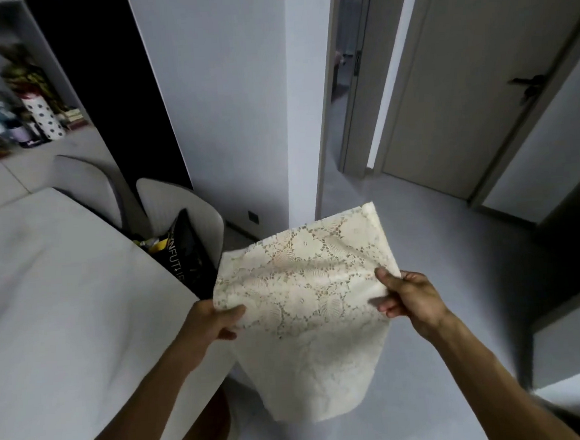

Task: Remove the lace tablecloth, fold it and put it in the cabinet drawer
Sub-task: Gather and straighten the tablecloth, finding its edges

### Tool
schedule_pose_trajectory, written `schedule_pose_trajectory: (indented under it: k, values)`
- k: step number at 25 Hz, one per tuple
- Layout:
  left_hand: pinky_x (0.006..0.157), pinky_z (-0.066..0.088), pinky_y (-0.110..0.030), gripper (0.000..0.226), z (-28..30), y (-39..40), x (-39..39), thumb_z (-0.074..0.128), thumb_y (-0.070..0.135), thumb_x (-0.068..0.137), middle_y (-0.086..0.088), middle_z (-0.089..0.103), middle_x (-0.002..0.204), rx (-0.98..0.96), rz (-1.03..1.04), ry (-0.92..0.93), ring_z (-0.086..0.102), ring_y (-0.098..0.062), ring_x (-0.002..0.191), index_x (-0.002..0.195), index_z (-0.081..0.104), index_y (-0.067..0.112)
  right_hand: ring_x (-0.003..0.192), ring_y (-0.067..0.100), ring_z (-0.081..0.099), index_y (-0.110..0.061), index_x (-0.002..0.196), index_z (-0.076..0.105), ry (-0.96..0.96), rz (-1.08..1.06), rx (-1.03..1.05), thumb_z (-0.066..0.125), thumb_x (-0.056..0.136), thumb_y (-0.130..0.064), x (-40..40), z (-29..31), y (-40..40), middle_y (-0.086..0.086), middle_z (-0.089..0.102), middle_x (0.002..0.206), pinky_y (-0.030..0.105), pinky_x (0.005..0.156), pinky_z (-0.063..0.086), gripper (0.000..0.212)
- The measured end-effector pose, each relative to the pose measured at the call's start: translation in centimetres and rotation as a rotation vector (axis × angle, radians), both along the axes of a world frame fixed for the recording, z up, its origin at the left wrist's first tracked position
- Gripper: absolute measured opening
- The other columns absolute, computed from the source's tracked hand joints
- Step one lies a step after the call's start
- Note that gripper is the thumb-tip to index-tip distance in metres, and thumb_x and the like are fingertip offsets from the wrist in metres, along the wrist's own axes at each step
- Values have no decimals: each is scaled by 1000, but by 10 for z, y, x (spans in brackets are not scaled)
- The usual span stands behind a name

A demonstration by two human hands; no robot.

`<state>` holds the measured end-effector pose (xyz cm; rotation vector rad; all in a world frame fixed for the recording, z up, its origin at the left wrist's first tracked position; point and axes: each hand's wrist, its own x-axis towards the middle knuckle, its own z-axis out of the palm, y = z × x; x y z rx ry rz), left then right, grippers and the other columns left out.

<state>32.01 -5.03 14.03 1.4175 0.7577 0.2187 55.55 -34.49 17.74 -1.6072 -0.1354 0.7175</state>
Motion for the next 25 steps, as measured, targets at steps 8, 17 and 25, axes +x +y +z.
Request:
schedule_pose_trajectory:
  k: [8,17,25]
  values:
    - [59,59,-29,14,14,13,-19,68,18,88,-12,76,97,-25,151,-70,74,-20,79,97,74,9,59,27,73,-2,107,71,38,9,22,65,93,-30,-19,-4,12,18,73,77,29,49,58,32]
    - [67,61,-35,20,25,15,-104,68,14,87,-8,76,103,-100,231,-94,73,-25,93,107,72,16,64,27,74,0,98,72,-62,97,135,68,90,-31,-43,39,80,19,74,78,29,68,63,32]
    - [51,57,-23,8,107,102,-174,79,18,76,2,73,66,-22,497,-155,69,-8,59,72,77,11,54,26,73,-10,78,77,-55,182,195,75,82,-32,-98,107,158,15,76,73,28,56,61,23]
